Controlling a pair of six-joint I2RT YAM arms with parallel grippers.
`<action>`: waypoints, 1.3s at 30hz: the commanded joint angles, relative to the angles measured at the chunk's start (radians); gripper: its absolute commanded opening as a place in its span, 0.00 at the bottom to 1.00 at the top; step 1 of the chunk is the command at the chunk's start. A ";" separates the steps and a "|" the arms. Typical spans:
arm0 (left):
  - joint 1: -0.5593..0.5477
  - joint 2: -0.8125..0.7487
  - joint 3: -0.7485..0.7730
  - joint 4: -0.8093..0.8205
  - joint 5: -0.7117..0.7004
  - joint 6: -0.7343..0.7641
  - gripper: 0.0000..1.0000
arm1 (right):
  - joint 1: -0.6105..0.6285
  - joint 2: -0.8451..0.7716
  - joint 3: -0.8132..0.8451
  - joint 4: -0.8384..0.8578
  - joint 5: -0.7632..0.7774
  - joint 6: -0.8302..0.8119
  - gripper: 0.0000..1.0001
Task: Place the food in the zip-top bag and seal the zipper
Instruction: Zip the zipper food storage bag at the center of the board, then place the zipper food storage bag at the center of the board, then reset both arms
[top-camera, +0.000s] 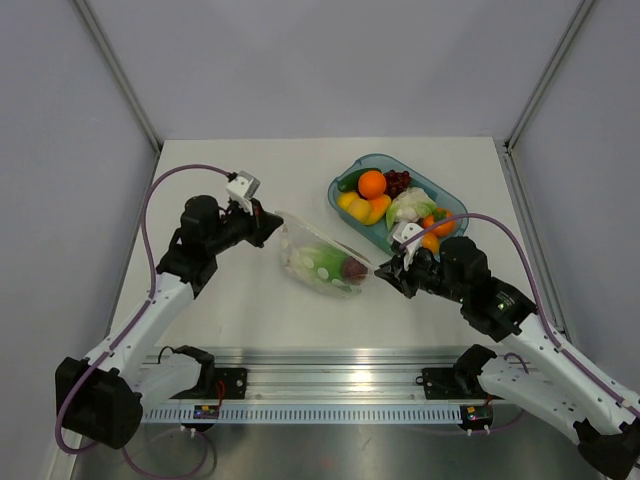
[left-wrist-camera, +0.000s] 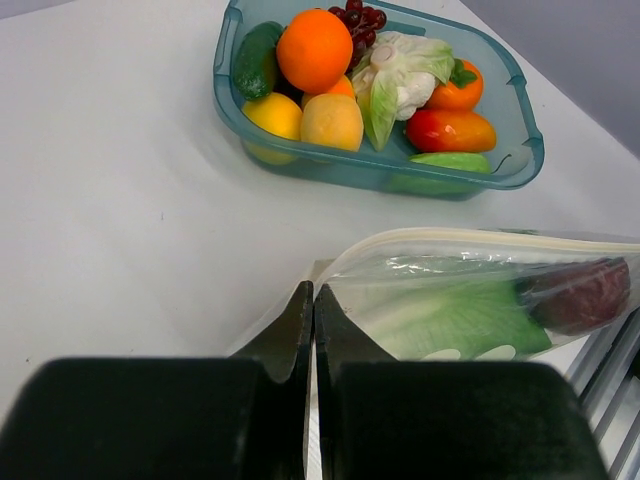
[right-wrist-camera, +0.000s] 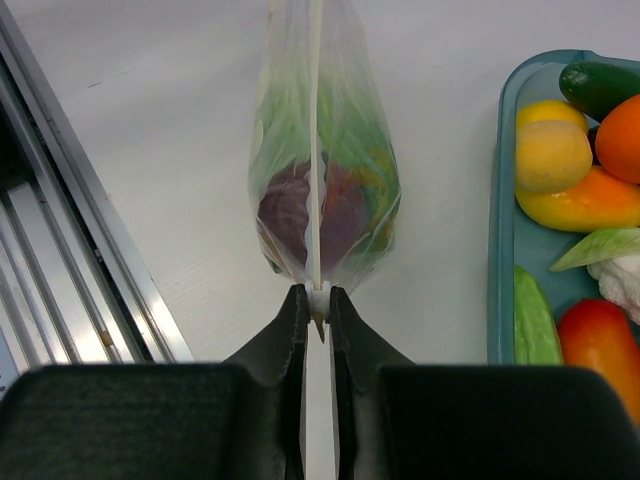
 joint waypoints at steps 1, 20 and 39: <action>0.039 -0.041 0.053 0.068 -0.116 0.022 0.00 | -0.007 -0.022 0.003 -0.015 0.032 0.033 0.00; 0.152 0.238 0.453 0.042 -0.403 0.029 0.10 | -0.004 0.839 0.710 0.203 -0.035 -0.087 0.00; 0.306 -0.094 0.211 -0.198 -0.410 -0.385 0.99 | 0.040 0.617 0.481 -0.008 0.495 0.247 0.99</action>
